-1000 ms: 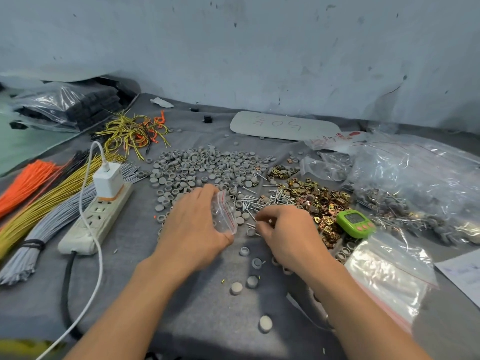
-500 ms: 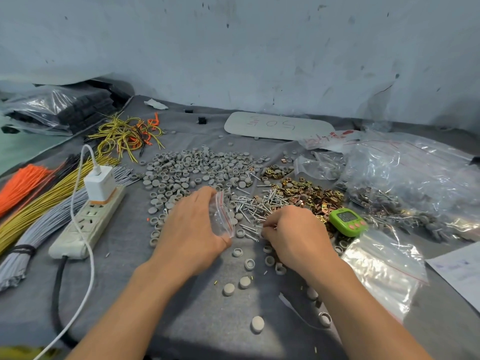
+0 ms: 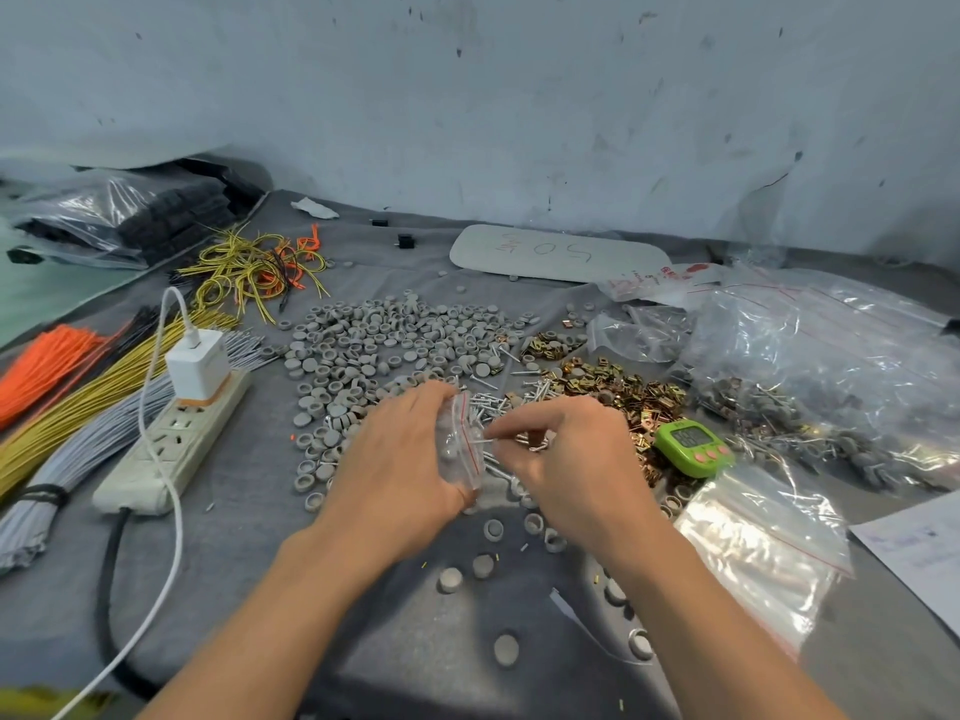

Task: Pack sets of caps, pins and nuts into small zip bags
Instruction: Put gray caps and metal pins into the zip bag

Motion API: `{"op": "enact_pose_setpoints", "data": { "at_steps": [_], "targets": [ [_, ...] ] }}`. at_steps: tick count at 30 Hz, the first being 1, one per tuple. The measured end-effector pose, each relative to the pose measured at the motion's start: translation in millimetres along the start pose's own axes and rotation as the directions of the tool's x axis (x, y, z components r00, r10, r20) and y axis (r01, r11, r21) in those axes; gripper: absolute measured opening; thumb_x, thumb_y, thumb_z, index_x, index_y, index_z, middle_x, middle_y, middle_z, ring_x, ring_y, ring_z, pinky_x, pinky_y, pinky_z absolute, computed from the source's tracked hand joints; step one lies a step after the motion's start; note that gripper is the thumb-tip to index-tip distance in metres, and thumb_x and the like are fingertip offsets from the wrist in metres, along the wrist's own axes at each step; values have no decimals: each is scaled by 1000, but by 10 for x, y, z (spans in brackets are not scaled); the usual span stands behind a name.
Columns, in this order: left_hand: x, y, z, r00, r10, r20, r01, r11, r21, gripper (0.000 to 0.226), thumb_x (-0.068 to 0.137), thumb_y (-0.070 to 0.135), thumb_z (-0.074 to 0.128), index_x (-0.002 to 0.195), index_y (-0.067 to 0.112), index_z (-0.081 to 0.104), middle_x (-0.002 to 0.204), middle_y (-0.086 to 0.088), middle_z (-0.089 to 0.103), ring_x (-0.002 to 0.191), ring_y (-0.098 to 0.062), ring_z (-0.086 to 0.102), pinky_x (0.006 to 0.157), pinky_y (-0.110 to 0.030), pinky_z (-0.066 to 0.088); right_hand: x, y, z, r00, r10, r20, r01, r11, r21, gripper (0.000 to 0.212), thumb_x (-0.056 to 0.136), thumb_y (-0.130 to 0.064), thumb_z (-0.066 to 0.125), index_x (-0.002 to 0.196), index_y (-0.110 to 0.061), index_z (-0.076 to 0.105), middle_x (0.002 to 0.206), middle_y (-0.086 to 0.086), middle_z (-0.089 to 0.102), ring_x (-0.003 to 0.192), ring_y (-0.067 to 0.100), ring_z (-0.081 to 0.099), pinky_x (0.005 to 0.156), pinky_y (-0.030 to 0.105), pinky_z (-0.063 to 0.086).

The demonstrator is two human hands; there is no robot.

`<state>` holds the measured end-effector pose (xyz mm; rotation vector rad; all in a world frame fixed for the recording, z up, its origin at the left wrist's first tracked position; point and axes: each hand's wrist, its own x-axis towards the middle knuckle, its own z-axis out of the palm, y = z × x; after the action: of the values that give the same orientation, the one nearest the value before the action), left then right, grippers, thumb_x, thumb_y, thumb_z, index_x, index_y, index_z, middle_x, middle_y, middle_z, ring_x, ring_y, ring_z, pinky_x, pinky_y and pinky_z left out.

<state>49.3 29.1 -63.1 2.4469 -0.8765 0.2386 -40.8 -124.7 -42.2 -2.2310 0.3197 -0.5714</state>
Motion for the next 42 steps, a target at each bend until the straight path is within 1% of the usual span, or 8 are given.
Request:
{"op": "enact_pose_setpoints", "data": {
  "at_steps": [10, 14, 19, 23, 30, 35, 37, 42],
  "targets": [
    [17, 85, -113, 999, -21, -40, 13, 979, -204, 41, 72, 30, 83, 104, 38, 57, 101, 18, 58, 93, -5, 55, 73, -20, 41, 149, -55, 96, 991, 96, -97, -69, 964, 255, 14, 85, -27, 76, 78, -37, 82, 66, -17, 74, 55, 8, 63, 53, 24, 52],
    [51, 24, -165, 989, -113, -98, 77, 948, -310, 29, 72, 35, 86, 87, 40, 62, 99, 26, 63, 95, 15, 54, 72, -7, 32, 197, 77, -12, 973, 233, -1, -230, 961, -155, 12, 93, -35, 74, 81, -34, 79, 59, -15, 68, 45, -1, 59, 47, 16, 48],
    [72, -36, -199, 978, -166, -128, 109, 924, -365, 26, 73, 49, 86, 89, 40, 68, 100, 28, 68, 97, 21, 54, 74, -4, 33, 124, 20, 135, 943, 281, 180, -159, 853, -496, 14, 91, -40, 72, 84, -29, 74, 70, -7, 72, 76, 14, 69, 95, 37, 52],
    [75, -30, -190, 974, -174, -144, 108, 920, -376, 31, 71, 52, 85, 92, 39, 67, 101, 26, 68, 98, 18, 55, 75, -4, 35, 120, -45, 194, 950, 275, 150, -127, 775, -619, 13, 88, -20, 62, 82, -25, 72, 77, -4, 70, 87, 24, 62, 95, 40, 37],
    [72, 26, -213, 979, -146, -140, 92, 938, -335, 34, 67, 52, 81, 91, 40, 60, 101, 27, 63, 94, 17, 51, 71, -7, 32, 89, -66, 46, 973, 228, 17, -194, 863, -467, 18, 95, -28, 62, 83, -30, 76, 72, -13, 70, 77, 13, 65, 107, 41, 45],
    [54, 45, -187, 987, -104, -119, 75, 971, -225, 38, 71, 44, 86, 95, 41, 56, 102, 23, 57, 95, -1, 51, 75, -15, 34, 77, 5, -88, 977, 180, -112, -201, 955, -218, 18, 93, -25, 72, 78, -27, 82, 60, -26, 66, 58, 2, 64, 83, 24, 57],
    [45, 51, -160, 991, -73, -117, 50, 981, -186, 40, 72, 44, 85, 97, 42, 54, 99, 24, 55, 94, 0, 47, 74, -17, 34, 64, -4, -131, 981, 114, -159, -130, 987, -92, 10, 91, -24, 78, 85, -29, 84, 63, -32, 64, 55, -5, 64, 55, 6, 47],
    [37, 81, -109, 995, 4, -97, -16, 993, -114, 46, 70, 43, 85, 104, 40, 54, 99, 22, 53, 95, -1, 46, 76, -17, 35, -37, -15, -80, 979, -125, -158, 116, 991, -68, 16, 81, -18, 87, 86, -33, 83, 76, -27, 71, 79, -5, 66, 70, 9, 49]
  ]
}}
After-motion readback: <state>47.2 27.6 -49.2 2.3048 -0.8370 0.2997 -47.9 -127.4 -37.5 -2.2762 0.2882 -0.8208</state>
